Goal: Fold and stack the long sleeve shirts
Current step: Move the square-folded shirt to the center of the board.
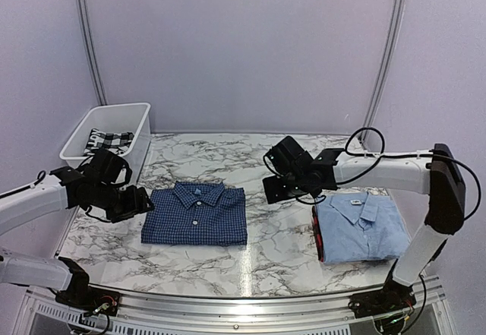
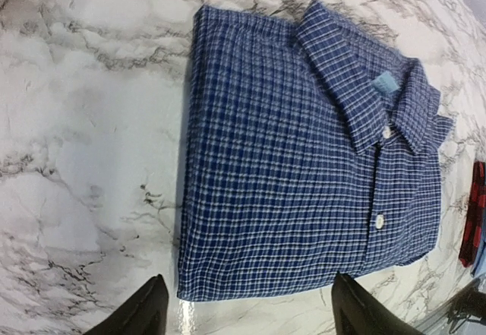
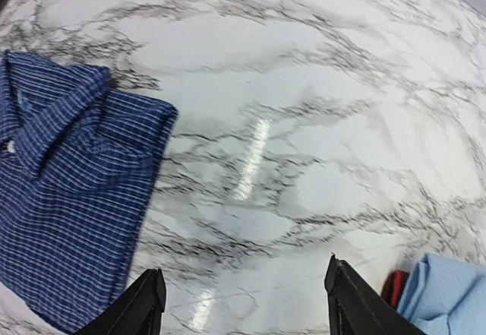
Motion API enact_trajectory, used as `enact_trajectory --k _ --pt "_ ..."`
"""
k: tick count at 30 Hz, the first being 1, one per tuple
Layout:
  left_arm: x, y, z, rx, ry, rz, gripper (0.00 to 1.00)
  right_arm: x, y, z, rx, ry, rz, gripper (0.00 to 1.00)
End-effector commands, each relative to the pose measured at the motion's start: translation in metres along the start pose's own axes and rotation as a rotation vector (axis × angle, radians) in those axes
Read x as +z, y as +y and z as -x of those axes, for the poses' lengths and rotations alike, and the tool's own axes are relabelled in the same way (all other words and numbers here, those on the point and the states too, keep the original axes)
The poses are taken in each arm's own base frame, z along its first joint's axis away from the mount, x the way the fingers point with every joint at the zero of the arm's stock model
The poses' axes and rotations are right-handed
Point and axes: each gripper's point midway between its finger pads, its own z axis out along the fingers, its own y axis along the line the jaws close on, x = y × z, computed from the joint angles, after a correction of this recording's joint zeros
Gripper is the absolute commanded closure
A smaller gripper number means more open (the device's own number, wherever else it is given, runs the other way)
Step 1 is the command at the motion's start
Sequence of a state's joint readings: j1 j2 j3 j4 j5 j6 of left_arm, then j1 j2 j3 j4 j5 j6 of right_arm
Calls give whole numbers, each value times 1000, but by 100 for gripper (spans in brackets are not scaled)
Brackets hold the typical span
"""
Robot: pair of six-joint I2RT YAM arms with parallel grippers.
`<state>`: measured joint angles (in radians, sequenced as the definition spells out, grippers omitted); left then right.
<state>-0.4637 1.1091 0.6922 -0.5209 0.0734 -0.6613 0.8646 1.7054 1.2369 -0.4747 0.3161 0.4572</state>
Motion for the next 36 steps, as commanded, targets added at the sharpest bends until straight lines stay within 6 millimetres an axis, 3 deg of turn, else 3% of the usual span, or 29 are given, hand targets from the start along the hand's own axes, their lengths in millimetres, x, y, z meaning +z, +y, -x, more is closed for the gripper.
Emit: enact_trajectory --k 1,9,14,25,31,36 --pt "-18 -19 14 68 -21 -32 19 -15 -53 -25 31 50 -193 32" --pt "-15 -47 30 133 -18 -66 2 -35 -98 -46 49 93 -396 32" --pt "-14 -62 39 151 -26 -97 1 -40 -113 -57 53 125 -483 29" --pt "-1 -71 41 181 0 -124 1 -9 -125 -102 21 220 -613 21" --pt "2 -69 39 181 0 -124 1 3 -142 -120 -40 269 -754 25" --pt "4 -68 37 179 4 -125 1 9 -146 -128 -58 284 -790 37"
